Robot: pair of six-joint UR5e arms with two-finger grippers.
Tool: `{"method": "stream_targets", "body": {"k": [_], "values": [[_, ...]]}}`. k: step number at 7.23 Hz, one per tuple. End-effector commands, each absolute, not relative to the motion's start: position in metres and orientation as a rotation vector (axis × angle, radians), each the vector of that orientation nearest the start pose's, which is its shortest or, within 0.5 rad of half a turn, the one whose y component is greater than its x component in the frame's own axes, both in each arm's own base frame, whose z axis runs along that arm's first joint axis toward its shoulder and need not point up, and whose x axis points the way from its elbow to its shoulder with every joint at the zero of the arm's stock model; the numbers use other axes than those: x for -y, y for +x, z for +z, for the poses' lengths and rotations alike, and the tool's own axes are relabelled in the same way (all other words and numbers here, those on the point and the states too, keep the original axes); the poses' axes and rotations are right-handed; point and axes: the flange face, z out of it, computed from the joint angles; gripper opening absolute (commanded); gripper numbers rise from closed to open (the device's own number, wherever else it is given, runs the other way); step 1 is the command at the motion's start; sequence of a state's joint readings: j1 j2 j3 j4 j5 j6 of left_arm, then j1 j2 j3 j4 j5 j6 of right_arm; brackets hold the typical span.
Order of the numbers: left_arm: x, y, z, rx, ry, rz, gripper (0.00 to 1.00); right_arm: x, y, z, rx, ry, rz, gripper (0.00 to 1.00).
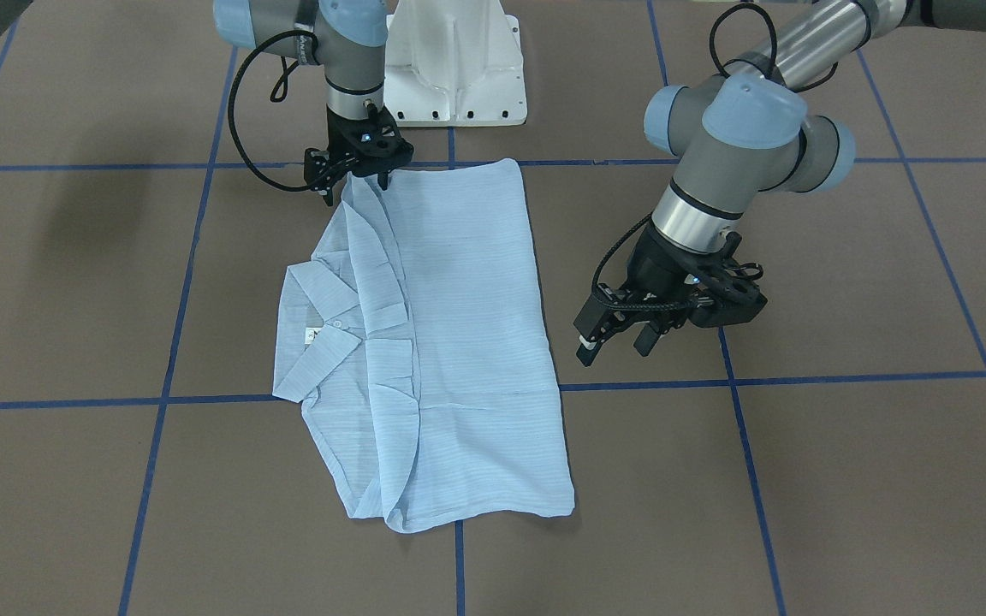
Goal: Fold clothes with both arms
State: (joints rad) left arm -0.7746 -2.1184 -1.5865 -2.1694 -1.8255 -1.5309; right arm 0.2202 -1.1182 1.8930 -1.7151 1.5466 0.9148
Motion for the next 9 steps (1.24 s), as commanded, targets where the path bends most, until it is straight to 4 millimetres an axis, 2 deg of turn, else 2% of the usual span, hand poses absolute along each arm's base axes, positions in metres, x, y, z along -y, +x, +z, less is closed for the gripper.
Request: {"method": "stream_targets", "body": {"k": [1, 4, 6, 8, 9], "values": [[0.551, 0.414, 0.262, -1.165, 0.252, -0.494, 1.00, 0.272, -0.558, 0.296, 0.557, 0.289, -0.404, 1.00], [0.550, 0.422, 0.262, -1.162, 0.247, -0.490, 1.00, 0.285, -0.550, 0.301, 0.545, 0.288, -0.388, 1.00], [0.551, 0.423, 0.260, -1.164, 0.248, -0.490, 1.00, 0.303, -0.538, 0.307, 0.534, 0.281, -0.360, 1.00], [0.551, 0.423, 0.253, -1.173, 0.250, -0.484, 1.00, 0.314, -0.526, 0.318, 0.517, 0.273, -0.340, 1.00], [0.551, 0.424, 0.250, -1.174, 0.249, -0.484, 1.00, 0.320, -0.512, 0.334, 0.496, 0.266, -0.323, 1.00]]}}
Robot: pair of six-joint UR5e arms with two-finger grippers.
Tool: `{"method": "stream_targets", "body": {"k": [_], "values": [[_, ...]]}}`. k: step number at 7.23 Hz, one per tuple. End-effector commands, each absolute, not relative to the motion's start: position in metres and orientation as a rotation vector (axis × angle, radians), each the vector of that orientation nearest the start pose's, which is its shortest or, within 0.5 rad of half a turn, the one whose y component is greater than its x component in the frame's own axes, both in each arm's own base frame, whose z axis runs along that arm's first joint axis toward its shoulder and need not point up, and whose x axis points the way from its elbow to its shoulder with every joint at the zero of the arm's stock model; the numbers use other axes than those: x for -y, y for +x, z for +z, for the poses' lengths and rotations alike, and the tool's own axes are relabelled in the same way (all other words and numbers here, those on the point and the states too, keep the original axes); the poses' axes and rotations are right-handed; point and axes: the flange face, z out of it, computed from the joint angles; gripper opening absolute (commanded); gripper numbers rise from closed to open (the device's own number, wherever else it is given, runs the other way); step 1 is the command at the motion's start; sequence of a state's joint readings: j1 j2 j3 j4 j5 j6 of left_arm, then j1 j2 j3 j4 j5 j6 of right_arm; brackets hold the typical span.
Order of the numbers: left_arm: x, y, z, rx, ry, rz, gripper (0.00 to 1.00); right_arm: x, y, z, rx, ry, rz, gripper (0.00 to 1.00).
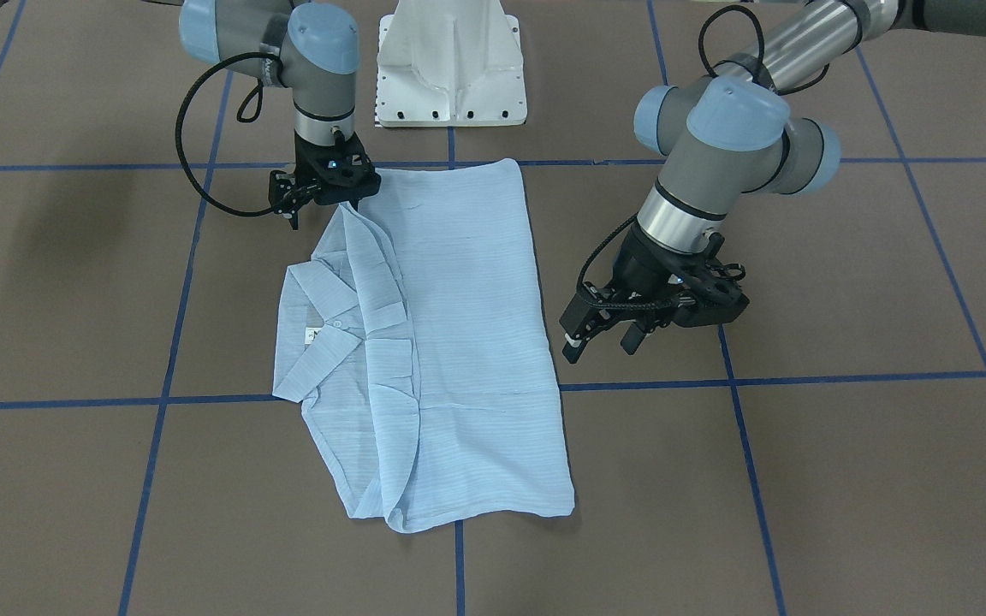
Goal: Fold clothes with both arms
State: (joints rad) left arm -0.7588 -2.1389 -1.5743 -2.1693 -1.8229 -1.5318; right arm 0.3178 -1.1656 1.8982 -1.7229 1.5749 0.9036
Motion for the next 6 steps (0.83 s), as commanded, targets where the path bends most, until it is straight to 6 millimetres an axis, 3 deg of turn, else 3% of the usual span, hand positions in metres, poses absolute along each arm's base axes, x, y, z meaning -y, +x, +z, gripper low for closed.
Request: {"method": "stream_targets", "body": {"k": [1, 3, 5, 6], "values": [[0.550, 0.424, 0.250, -1.176, 0.248, -0.483, 1.00, 0.335, -0.500, 0.345, 0.476, 0.267, -0.307, 1.00], [0.550, 0.424, 0.248, -1.179, 0.250, -0.482, 1.00, 0.361, -0.473, 0.364, 0.450, 0.246, -0.302, 1.00], [0.550, 0.424, 0.249, -1.177, 0.251, -0.479, 1.00, 0.374, -0.456, 0.392, 0.402, 0.228, -0.287, 1.00], [0.550, 0.424, 0.249, -1.176, 0.253, -0.477, 1.00, 0.377, -0.453, 0.394, 0.395, 0.234, -0.305, 1.00]]}}
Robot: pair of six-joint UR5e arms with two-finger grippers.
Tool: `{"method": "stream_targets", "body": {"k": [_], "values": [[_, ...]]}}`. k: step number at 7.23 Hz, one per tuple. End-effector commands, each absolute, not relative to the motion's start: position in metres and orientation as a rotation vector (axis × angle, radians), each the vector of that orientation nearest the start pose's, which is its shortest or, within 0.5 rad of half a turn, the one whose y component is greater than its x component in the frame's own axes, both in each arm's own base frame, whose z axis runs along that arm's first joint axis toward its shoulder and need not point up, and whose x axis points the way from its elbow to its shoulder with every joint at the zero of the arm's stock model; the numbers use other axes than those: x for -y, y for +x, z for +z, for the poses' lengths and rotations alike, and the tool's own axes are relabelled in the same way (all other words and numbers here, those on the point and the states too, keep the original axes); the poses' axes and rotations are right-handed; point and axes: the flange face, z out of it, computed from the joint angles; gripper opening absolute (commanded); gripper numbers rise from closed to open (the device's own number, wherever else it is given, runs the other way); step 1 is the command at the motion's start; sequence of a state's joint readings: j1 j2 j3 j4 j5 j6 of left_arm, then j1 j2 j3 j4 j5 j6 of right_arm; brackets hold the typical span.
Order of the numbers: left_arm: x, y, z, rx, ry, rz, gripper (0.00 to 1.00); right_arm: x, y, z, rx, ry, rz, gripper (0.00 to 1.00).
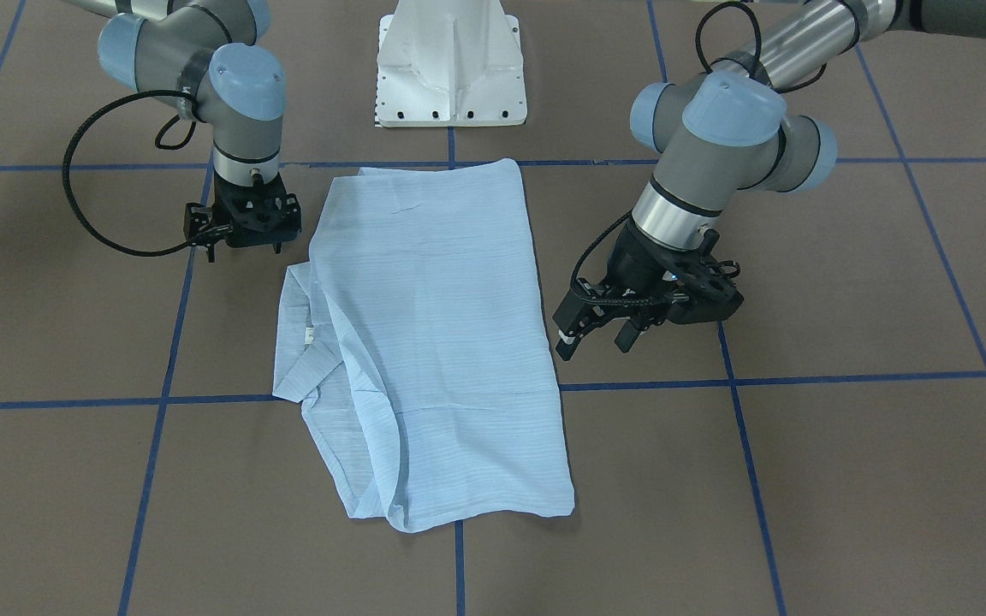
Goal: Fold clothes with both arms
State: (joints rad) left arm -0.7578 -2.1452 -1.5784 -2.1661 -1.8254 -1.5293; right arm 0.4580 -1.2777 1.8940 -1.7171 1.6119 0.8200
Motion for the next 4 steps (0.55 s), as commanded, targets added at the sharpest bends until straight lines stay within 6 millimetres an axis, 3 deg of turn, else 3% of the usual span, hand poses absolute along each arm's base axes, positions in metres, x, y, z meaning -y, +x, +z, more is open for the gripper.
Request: {"method": "stream_targets", "body": {"k": [1, 4], "values": [[0.550, 0.423, 0.249, -1.176, 0.254, -0.474, 1.00, 0.383, -0.446, 0.401, 0.384, 0.230, -0.298, 1.00], [0.549, 0.423, 0.247, -1.179, 0.256, -0.473, 1.00, 0.395, -0.436, 0.392, 0.403, 0.235, -0.274, 1.00]]}}
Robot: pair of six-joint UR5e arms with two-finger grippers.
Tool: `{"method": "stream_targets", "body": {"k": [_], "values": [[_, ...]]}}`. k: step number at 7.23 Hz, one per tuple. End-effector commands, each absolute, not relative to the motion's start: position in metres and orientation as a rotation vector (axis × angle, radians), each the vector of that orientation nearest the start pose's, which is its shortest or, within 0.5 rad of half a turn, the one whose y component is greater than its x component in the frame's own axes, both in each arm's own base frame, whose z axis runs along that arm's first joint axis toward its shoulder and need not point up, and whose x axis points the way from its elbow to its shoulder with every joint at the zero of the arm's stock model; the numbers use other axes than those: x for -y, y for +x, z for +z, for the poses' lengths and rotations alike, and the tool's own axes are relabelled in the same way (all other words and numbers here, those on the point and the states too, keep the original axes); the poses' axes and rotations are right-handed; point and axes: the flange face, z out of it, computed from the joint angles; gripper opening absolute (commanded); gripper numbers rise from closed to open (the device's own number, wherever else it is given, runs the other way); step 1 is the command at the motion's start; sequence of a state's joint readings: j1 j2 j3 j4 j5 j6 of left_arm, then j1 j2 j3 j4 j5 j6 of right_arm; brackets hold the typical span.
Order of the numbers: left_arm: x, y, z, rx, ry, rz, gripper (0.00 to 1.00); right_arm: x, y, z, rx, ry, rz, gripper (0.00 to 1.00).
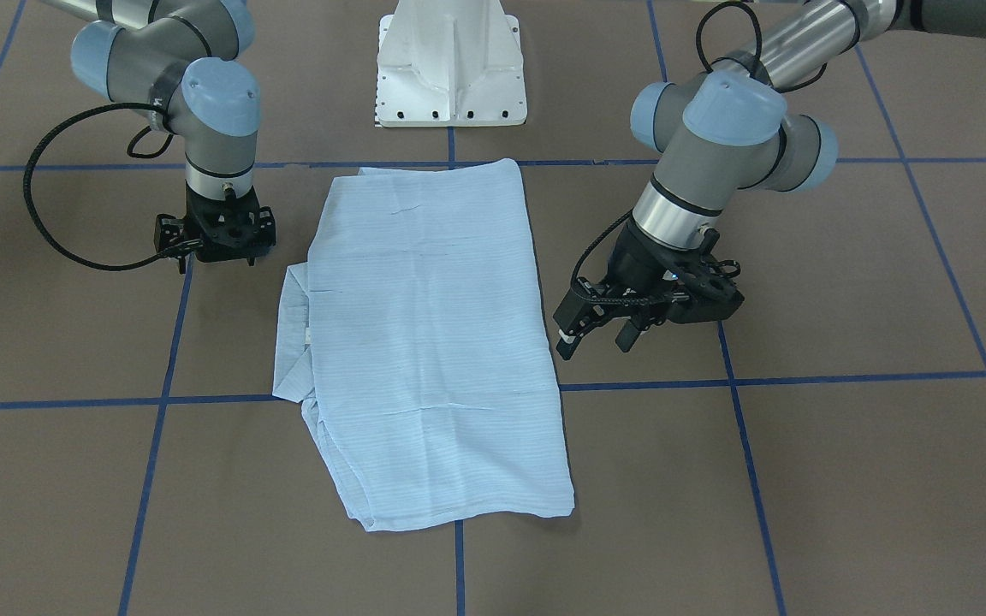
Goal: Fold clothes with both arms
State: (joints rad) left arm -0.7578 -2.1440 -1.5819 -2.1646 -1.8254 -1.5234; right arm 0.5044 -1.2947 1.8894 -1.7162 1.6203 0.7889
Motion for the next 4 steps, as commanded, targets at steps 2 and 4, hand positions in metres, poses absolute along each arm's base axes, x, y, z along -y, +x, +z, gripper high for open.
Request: {"method": "stream_targets", "body": {"k": [2, 4], "values": [[0.549, 0.422, 0.246, -1.178, 0.257, -0.472, 1.00, 0.407, -0.444, 0.342, 0.475, 0.287, -0.262, 1.00], [0.548, 0.422, 0.252, -1.171, 0.250, -0.472, 1.00, 0.407, -0.453, 0.303, 0.606, 0.308, -0.271, 1.00]]}}
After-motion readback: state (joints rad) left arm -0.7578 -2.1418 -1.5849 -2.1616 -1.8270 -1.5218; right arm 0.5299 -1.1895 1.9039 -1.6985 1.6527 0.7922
